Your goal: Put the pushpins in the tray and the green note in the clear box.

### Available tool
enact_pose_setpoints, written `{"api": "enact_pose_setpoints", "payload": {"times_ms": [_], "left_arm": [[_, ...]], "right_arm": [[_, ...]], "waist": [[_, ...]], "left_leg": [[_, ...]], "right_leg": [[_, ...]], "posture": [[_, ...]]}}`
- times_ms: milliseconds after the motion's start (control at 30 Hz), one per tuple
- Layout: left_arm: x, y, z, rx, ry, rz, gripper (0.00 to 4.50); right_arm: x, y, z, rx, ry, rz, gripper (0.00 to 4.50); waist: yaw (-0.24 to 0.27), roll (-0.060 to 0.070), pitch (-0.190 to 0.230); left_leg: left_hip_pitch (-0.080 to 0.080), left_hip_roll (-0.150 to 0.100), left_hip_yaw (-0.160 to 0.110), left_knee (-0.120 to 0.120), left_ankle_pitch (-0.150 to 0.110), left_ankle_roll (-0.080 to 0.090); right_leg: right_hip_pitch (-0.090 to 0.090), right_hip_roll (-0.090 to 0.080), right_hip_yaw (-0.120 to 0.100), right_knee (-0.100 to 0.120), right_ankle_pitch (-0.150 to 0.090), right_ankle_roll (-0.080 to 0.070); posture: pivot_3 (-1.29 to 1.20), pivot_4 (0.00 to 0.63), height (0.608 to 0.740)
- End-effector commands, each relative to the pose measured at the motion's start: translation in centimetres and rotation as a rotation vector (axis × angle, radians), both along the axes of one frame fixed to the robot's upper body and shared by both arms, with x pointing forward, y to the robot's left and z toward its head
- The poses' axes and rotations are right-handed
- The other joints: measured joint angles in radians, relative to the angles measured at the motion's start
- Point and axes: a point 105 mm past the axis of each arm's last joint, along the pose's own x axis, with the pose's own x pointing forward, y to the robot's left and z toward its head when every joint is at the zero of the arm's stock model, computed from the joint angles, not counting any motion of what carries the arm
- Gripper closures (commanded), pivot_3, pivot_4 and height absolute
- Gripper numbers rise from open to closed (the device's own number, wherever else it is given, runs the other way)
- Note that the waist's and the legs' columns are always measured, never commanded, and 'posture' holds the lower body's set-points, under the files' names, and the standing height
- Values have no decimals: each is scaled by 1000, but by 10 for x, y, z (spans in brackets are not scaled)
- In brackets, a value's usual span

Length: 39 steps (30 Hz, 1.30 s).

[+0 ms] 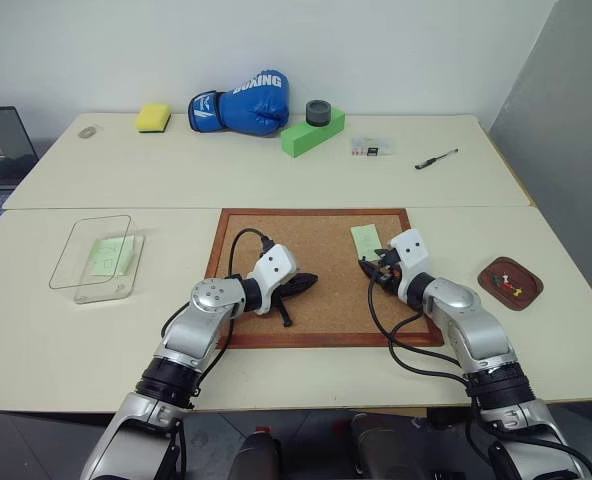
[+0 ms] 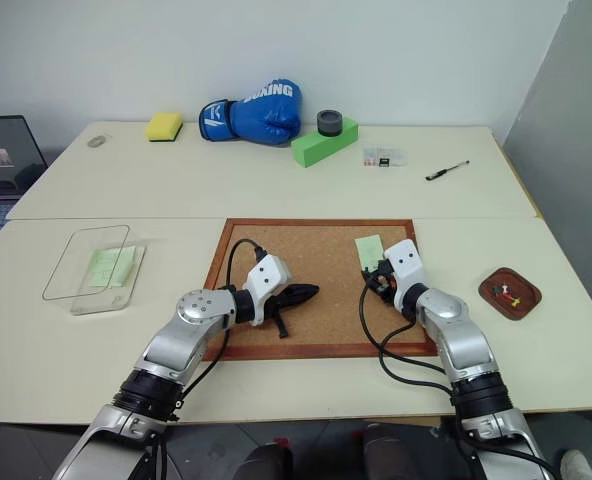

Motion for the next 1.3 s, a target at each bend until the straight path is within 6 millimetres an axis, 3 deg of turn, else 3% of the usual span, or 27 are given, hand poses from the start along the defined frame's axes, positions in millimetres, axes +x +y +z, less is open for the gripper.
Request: {"api": "enact_pose_setpoints", "payload": {"times_ms": [33, 233, 267, 367, 833, 967, 1100, 1300], "left_arm": [[-3, 19, -31, 80, 104, 73, 4500], [-3, 20, -31, 83, 104, 75, 4500], [-3, 20, -31, 84, 104, 76, 4500], [-3, 22, -31, 83, 104, 81, 4500], [-1, 28, -6, 46, 61, 98, 4500], [4, 38, 11, 37, 16, 131, 4500], [9, 36, 33, -13, -15, 135, 4500], [14, 19, 73, -157, -50, 94, 3475]], "right_arm": [[3, -1, 6, 22, -18, 4, 2698], [3, 1, 5, 27, -15, 15, 3673], [2, 2, 5, 27, -16, 18, 4102], [0, 4, 10, 27, -35, 35, 4434], [-11, 18, 63, -29, -209, 136, 4434], [-17, 23, 73, -90, -251, 191, 4434], [-20, 27, 72, -173, -270, 241, 4434], [-23, 34, 68, -239, -281, 291, 4500]], "waist": [[0, 0, 0], [0, 0, 0], [0, 0, 0], [0, 0, 0], [-5, 0, 0], [-8, 0, 1], [-6, 0, 2], [3, 0, 2]], "left_leg": [[0, 0, 0, 0, 0, 0], [0, 0, 0, 0, 0, 0], [0, 0, 0, 0, 0, 0], [0, 0, 0, 0, 0, 0], [-1, 0, 0, -2, 0, 0], [-1, 0, 0, -2, 0, 0], [-2, 1, 0, -3, 0, 0], [-19, 0, -1, -1, 0, 0]], "right_leg": [[0, 0, 0, 0, 0, 0], [0, 0, 0, 0, 0, 0], [0, 0, 0, 0, 0, 0], [0, 0, 0, 0, 0, 0], [-1, 0, 0, 0, 1, 1], [-2, 0, 0, 0, 1, 1], [-4, 1, -1, 0, 0, 1], [-17, 0, -2, 1, 1, 1]], "posture": [[0, 150, 740], [0, 150, 740], [0, 150, 740], [0, 150, 740], [0, 150, 740], [0, 150, 740], [0, 150, 740], [0, 150, 740]]}}
